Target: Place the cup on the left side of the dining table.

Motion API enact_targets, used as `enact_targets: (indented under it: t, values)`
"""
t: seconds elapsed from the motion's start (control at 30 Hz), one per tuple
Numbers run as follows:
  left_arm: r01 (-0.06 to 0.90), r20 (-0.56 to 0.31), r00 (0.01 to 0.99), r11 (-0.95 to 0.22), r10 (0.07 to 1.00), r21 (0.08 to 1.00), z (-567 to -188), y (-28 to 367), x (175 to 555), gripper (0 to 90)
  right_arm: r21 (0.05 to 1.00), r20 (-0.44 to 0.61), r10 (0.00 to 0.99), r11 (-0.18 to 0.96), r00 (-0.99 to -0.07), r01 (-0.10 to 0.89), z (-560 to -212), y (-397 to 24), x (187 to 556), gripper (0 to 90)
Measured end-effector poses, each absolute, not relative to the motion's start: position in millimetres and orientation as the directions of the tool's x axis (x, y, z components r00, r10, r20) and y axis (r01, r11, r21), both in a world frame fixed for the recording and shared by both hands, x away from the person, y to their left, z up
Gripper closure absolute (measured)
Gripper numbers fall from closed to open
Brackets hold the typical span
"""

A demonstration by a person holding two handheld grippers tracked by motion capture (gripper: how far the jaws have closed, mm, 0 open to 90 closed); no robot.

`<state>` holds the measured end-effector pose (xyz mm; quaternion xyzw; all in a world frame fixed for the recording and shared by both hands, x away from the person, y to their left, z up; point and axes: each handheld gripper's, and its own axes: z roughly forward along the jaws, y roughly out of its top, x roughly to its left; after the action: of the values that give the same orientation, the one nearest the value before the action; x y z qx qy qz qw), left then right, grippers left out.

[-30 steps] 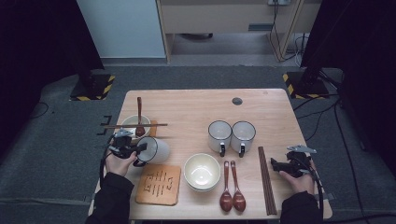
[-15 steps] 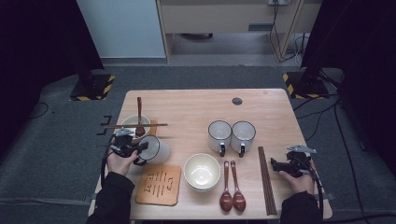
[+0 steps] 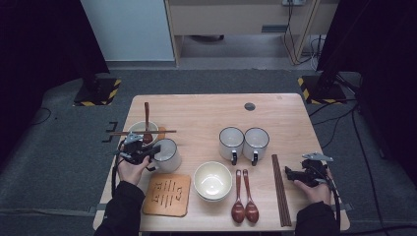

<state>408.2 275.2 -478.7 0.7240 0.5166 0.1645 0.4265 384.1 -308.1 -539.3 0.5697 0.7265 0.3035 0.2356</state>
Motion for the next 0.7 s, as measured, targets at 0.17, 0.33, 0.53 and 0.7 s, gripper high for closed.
enact_targets:
  t: [0.17,0.33,0.53,0.7]
  values:
    - [0.591,-0.189,0.418,-0.108,0.889,0.799,-478.2,271.6,408.5,69.8,0.709,0.003,0.971,0.165,-0.238,0.685,-539.3,-307.9,384.1,2.5]
    - [0.556,-0.184,0.401,-0.079,0.897,0.827,-471.7,276.2,404.8,65.4,0.709,0.003,0.972,0.165,-0.236,0.686,-539.3,-307.7,384.1,2.4]
    - [0.495,-0.165,0.395,-0.058,0.904,0.867,-456.9,283.4,394.8,59.8,0.709,0.003,0.972,0.164,-0.236,0.686,-539.3,-307.7,384.1,2.4]
    - [0.470,-0.132,0.374,-0.065,0.918,0.880,-453.9,290.2,386.6,52.7,0.709,0.003,0.972,0.165,-0.237,0.686,-539.3,-307.8,384.1,2.4]
